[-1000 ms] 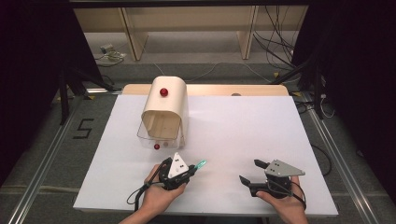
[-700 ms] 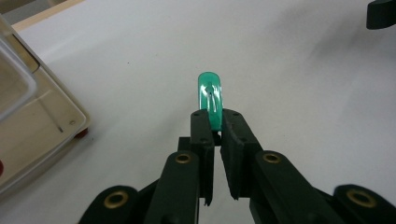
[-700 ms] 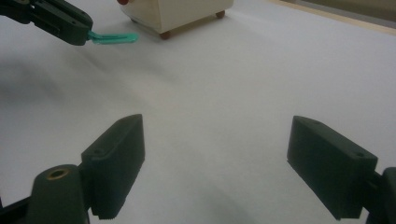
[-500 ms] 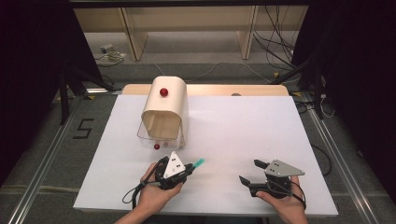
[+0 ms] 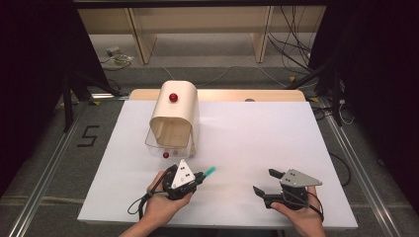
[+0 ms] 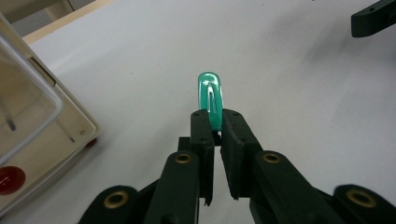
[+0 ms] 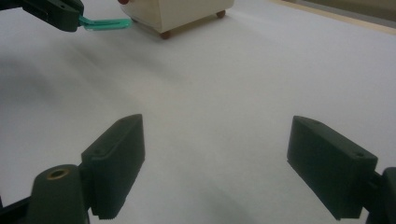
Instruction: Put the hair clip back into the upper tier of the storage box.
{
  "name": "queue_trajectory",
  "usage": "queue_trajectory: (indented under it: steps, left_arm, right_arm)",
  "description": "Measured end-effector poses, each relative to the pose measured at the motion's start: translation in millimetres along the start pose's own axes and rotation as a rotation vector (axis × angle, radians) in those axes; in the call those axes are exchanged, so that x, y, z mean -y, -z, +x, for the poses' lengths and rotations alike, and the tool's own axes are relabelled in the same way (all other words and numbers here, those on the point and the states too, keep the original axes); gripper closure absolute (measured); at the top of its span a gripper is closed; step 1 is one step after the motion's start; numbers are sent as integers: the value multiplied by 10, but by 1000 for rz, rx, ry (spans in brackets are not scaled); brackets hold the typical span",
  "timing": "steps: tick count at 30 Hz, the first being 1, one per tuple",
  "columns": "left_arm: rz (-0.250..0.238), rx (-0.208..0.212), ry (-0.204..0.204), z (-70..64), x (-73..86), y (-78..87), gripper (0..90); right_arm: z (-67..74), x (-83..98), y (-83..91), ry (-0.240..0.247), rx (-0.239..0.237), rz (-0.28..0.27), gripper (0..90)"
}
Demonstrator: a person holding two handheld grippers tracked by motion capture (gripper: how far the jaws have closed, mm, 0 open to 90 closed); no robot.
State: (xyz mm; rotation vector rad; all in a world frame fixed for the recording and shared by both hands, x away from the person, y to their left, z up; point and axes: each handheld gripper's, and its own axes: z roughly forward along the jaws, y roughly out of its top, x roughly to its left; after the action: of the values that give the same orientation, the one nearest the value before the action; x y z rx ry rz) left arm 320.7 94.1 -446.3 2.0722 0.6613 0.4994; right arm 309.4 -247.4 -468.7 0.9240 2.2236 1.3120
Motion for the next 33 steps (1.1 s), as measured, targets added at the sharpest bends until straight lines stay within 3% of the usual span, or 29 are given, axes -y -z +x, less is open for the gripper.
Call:
queue_trajectory:
  steps: [33]
  left_arm:
    - [-22, -12, 6, 97, -106, 87, 831]
  right_arm:
    - [6, -1, -3, -4, -1, 2, 200]
